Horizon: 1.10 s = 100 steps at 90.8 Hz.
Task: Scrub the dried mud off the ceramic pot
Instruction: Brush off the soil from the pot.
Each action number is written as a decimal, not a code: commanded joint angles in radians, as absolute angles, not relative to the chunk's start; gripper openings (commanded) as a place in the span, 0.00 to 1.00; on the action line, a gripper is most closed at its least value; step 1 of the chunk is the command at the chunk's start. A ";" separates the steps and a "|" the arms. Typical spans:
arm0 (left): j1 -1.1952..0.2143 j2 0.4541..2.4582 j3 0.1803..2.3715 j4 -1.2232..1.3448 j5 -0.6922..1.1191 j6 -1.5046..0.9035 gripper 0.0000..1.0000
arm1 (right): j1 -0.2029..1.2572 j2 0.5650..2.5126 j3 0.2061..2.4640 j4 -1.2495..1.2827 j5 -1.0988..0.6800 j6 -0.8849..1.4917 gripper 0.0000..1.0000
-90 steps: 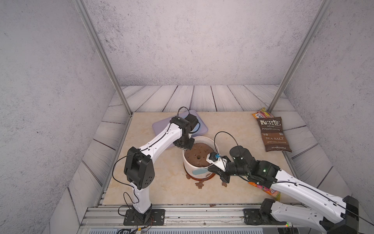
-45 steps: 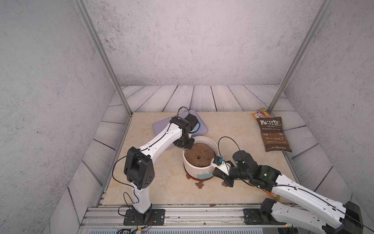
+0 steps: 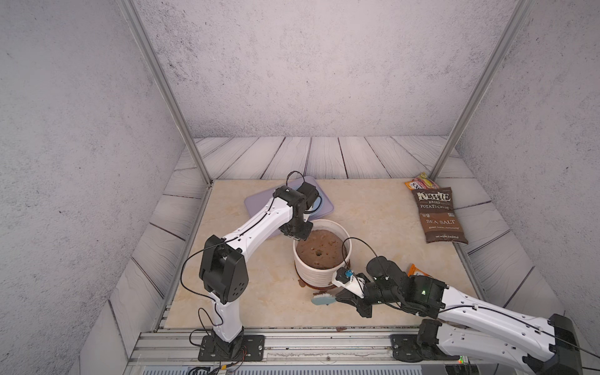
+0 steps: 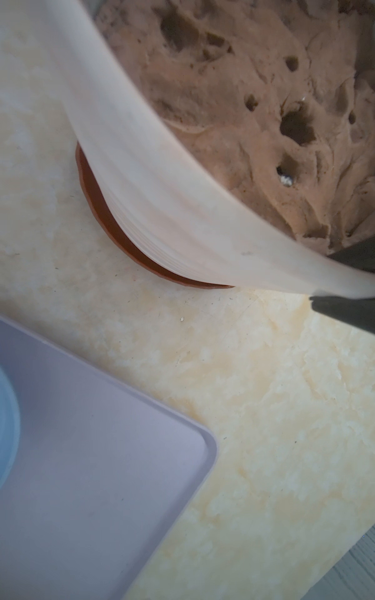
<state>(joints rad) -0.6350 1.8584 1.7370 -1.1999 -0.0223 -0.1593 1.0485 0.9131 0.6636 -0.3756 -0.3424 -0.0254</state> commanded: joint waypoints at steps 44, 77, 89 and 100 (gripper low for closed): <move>-0.620 1.924 1.811 -1.232 -0.150 0.239 0.00 | 1.052 0.956 0.830 -0.411 -0.304 -0.041 0.00; -0.620 1.890 1.857 -1.248 -0.123 0.219 0.26 | 1.049 0.948 0.824 -0.433 -0.273 -0.037 0.00; -0.620 1.885 1.894 -1.306 -0.131 0.180 0.35 | 1.047 0.946 0.821 -0.435 -0.270 -0.038 0.00; -0.620 1.889 1.947 -1.374 -0.137 0.079 0.45 | 1.044 0.943 0.818 -0.436 -0.272 -0.042 0.00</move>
<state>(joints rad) -0.6304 1.9072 1.8870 -1.2709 -0.0872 0.1635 1.0481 0.9623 0.8074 -0.4229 -0.2832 -0.0357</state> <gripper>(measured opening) 0.421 0.068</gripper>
